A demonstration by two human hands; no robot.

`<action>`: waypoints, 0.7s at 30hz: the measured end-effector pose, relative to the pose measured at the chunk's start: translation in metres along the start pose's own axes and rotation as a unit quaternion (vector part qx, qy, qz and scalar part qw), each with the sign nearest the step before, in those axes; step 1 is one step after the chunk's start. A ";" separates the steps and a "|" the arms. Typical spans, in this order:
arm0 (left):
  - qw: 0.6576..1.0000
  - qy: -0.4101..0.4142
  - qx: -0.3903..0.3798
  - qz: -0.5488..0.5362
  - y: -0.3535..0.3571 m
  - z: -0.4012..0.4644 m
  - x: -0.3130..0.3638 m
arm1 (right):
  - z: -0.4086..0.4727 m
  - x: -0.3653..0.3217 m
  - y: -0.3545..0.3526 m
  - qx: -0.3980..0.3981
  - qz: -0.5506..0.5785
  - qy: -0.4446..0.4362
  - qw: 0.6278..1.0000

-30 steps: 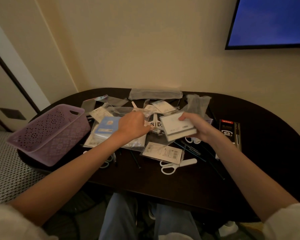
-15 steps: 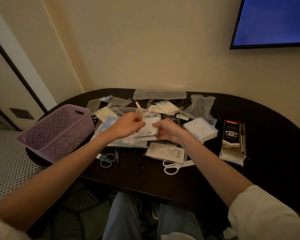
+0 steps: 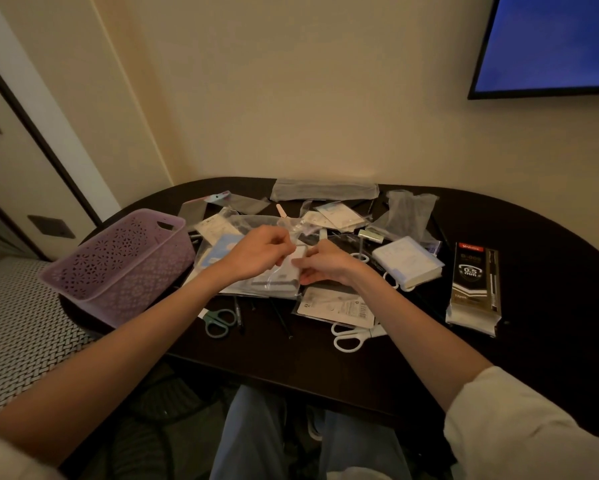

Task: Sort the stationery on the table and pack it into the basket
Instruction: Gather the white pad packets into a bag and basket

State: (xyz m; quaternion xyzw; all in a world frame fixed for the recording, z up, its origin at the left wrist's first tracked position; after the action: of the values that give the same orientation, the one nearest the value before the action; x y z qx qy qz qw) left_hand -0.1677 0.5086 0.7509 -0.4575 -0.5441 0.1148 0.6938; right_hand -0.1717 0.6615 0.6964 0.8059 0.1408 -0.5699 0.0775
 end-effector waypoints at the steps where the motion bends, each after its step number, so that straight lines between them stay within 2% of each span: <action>1: 1.000 -0.001 0.000 -0.004 0.000 0.000 0.000 | 0.000 0.001 0.001 0.007 0.010 -0.003 1.000; 9: 1.000 0.006 0.022 -0.006 0.005 -0.002 0.000 | -0.012 0.005 0.001 0.080 0.080 -0.029 0.993; 11: 0.999 0.008 0.043 0.011 0.010 -0.002 0.001 | -0.022 0.008 -0.009 0.132 0.064 -0.042 0.988; 13: 0.998 0.010 0.063 0.027 0.016 -0.002 0.001 | -0.034 0.014 -0.024 0.219 0.033 -0.075 0.972; 15: 0.996 0.012 0.082 0.037 0.021 -0.002 -0.002 | -0.046 0.022 -0.042 0.345 -0.052 -0.114 0.930; 17: 0.994 0.012 0.097 0.048 0.025 -0.002 -0.004 | -0.056 0.029 -0.063 0.440 -0.212 -0.111 0.866; 19: 0.993 0.012 0.104 0.050 0.027 -0.002 -0.004 | -0.059 0.035 -0.083 0.448 -0.364 -0.027 0.816; 21: 0.993 0.010 0.104 0.049 0.029 -0.003 -0.003 | -0.058 0.039 -0.097 0.398 -0.442 0.080 0.800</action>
State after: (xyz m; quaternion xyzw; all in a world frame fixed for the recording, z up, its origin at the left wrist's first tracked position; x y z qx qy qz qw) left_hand -0.1565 0.5208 0.7267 -0.4101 -0.4990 0.1998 0.7369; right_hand -0.1378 0.7752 0.6826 0.6590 0.2481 -0.4820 -0.5214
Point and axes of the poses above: each hand's wrist, its own z-axis towards the middle knuckle, its own y-axis out of the palm, x = y × z, the point moved 1 cm from there along z, towards the middle knuckle, and after that the axes turned 5 degrees about -x, right-handed, at the moved point
